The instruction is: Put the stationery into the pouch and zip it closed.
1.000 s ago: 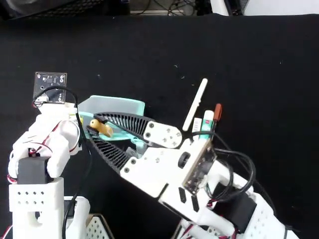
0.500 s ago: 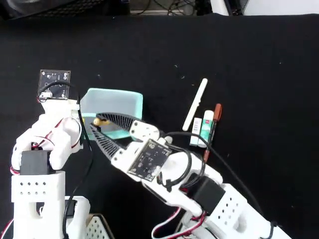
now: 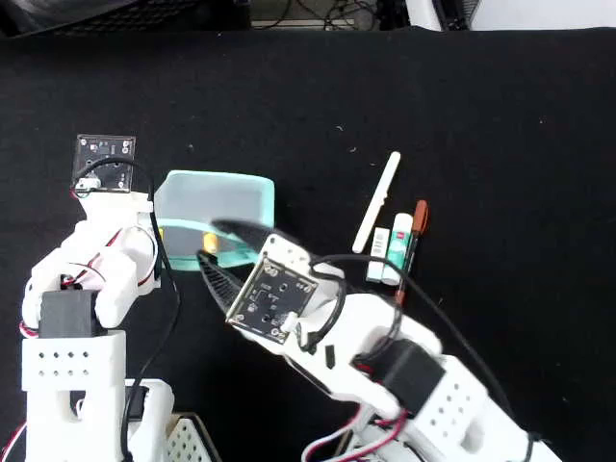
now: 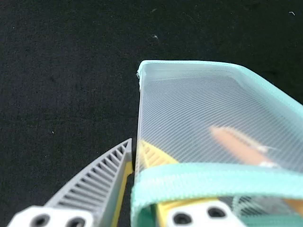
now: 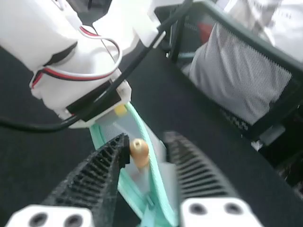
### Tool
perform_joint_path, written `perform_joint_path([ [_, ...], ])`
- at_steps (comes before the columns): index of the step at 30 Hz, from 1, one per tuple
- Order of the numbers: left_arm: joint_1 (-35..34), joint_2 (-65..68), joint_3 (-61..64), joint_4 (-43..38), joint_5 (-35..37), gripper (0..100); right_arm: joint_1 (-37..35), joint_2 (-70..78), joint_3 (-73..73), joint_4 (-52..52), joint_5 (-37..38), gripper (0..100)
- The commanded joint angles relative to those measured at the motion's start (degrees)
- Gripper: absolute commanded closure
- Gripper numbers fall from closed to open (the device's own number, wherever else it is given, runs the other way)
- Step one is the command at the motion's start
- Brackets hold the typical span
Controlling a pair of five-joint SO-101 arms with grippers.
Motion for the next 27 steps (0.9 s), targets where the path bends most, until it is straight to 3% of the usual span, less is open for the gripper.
perform_joint_path([
  [1,-0.22,-0.62,-0.13,-0.97,0.53,97,0.97,-0.04,-10.68,8.35,-2.2,74.7],
  [10,-0.22,-0.62,-0.13,-0.97,0.53,97,1.49,-0.13,-27.74,17.58,-5.45,74.7],
  [15,-0.22,-0.62,-0.13,-0.97,0.53,97,8.35,-0.48,-25.01,17.58,-5.54,74.7],
  [20,-0.22,-0.62,-0.04,-0.97,0.53,97,26.02,0.04,-14.55,20.13,-5.63,78.9],
  [24,-0.22,-0.62,-0.04,-0.97,0.53,97,41.14,2.33,0.31,11.87,-6.42,96.0],
  [27,-0.22,-0.62,-0.04,-0.97,0.53,97,48.7,8.31,5.49,7.12,-11.87,96.8],
])
